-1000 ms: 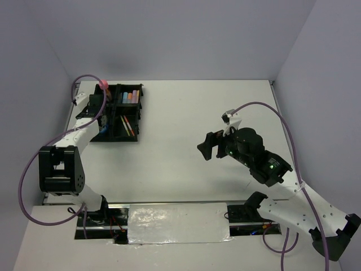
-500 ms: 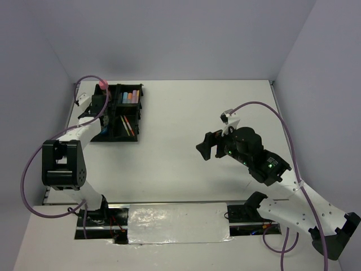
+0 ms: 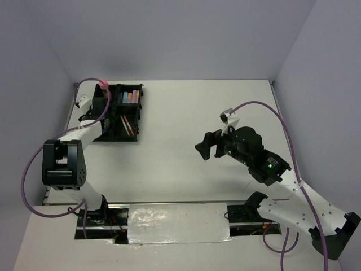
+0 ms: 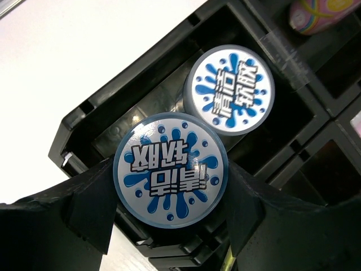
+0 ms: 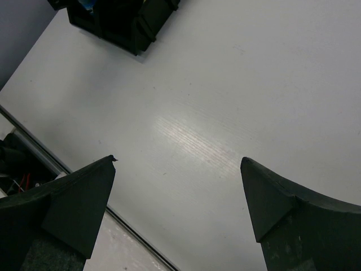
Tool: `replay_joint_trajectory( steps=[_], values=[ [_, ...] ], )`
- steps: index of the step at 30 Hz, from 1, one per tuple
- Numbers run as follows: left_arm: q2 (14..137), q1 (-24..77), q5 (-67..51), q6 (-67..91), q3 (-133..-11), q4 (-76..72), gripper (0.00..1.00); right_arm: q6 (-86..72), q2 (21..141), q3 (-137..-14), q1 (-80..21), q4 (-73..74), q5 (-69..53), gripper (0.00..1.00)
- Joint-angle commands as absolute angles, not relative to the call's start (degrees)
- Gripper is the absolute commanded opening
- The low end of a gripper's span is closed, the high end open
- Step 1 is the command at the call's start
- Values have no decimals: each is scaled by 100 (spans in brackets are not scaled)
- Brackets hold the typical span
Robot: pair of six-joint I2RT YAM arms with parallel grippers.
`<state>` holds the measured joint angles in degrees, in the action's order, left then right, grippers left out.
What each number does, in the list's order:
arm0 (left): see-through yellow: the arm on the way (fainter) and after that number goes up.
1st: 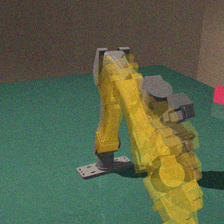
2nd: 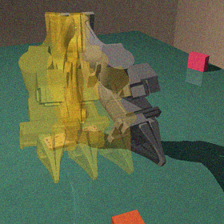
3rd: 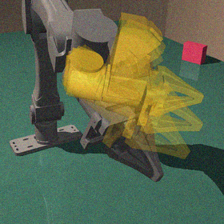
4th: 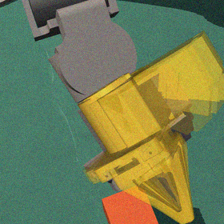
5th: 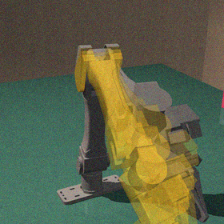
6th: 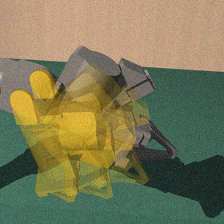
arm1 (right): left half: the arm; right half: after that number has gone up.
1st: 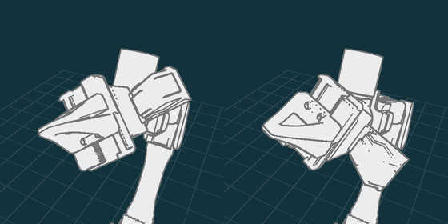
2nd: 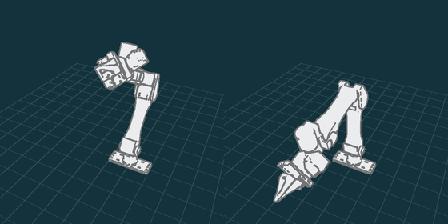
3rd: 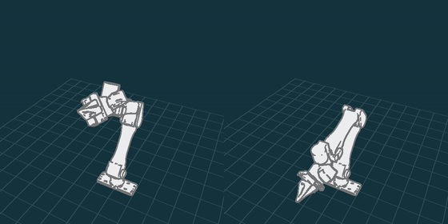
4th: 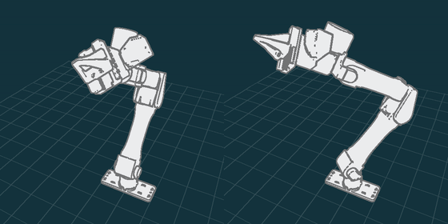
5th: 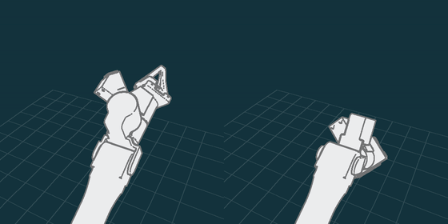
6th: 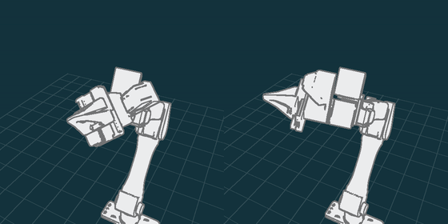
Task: Sort the stationery into containers
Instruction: Place the stationery in the storage box.
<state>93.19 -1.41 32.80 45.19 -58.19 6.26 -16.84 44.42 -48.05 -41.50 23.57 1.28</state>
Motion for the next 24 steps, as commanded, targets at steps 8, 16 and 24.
replay_joint_trajectory(
  steps=[8,16,24],
  values=[
    [8563,-141,3419,4667,-5678,422,99,-1617,4403,-4983,-4236,2145,123,100],
    [7525,-88,3297,4527,-6301,1570,99,-1582,4447,-5010,-4263,2092,219,100],
    [6418,420,2619,3903,-6891,3242,99,-1398,4158,-5870,-4263,2961,1861,100]
  ],
)
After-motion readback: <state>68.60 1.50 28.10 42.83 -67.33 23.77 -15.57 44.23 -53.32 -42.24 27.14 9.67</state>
